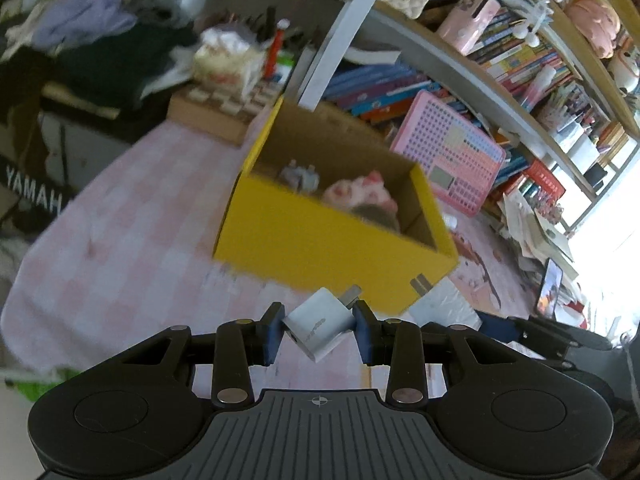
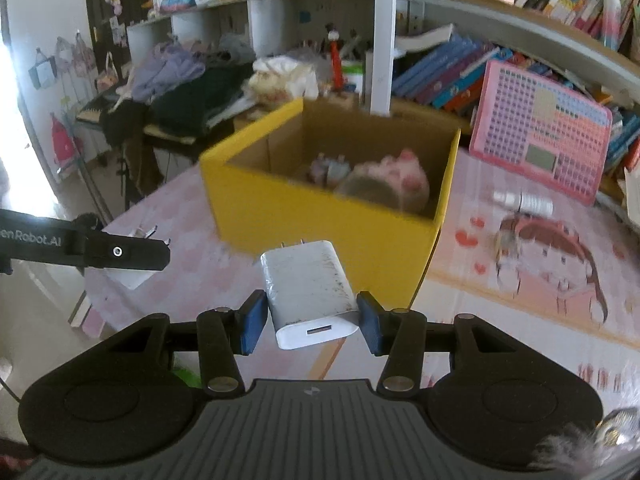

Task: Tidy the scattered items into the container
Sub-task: 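Lift and carry the power bank and charger plug over the yellow box with both tools, then open both tools to drop the power bank and charger plug into the box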

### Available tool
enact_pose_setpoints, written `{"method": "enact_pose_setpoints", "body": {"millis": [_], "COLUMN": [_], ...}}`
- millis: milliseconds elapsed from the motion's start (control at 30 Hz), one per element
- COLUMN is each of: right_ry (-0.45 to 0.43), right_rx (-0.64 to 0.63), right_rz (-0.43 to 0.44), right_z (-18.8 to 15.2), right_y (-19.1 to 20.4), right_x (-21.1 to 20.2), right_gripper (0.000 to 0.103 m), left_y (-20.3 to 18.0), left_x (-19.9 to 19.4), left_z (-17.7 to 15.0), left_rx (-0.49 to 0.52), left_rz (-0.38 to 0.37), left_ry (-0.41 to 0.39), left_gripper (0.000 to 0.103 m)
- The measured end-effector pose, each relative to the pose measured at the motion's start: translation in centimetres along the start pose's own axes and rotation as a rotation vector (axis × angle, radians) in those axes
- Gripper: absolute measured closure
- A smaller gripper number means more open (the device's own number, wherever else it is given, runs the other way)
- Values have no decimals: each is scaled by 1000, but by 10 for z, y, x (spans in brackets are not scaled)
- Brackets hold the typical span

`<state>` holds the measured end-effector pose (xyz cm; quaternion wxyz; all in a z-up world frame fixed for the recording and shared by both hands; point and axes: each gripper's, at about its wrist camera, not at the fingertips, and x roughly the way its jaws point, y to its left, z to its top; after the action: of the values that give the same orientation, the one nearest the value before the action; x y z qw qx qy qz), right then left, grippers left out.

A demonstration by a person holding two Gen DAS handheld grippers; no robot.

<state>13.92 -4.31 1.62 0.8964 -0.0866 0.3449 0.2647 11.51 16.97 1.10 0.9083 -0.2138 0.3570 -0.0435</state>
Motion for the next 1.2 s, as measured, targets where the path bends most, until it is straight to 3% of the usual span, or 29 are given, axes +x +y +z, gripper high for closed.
{"method": "enact_pose_setpoints", "body": {"millis": [200, 400, 733, 933, 1100, 1200], "right_ry": [-81, -126, 35, 111, 159, 160], "right_rx": [0, -2, 79, 34, 15, -8], "right_rz": [14, 23, 148, 158, 185, 180], "right_z": [50, 99, 162, 171, 170, 174], "right_y": [-29, -57, -90, -81, -75, -73], "right_x": [17, 49, 145, 190, 224, 232], "right_gripper": [57, 57, 56, 61, 62, 62], "left_y": [-21, -38, -68, -45, -32, -35], "left_x": [30, 74, 151, 152, 175, 186], "left_z": [42, 73, 82, 91, 103, 108], "left_rx": [78, 152, 266, 210, 221, 244], "left_rz": [21, 40, 44, 101, 186, 188], "left_ry": [-54, -49, 108, 91, 149, 173], "left_gripper": [68, 68, 68, 68, 68, 68]}}
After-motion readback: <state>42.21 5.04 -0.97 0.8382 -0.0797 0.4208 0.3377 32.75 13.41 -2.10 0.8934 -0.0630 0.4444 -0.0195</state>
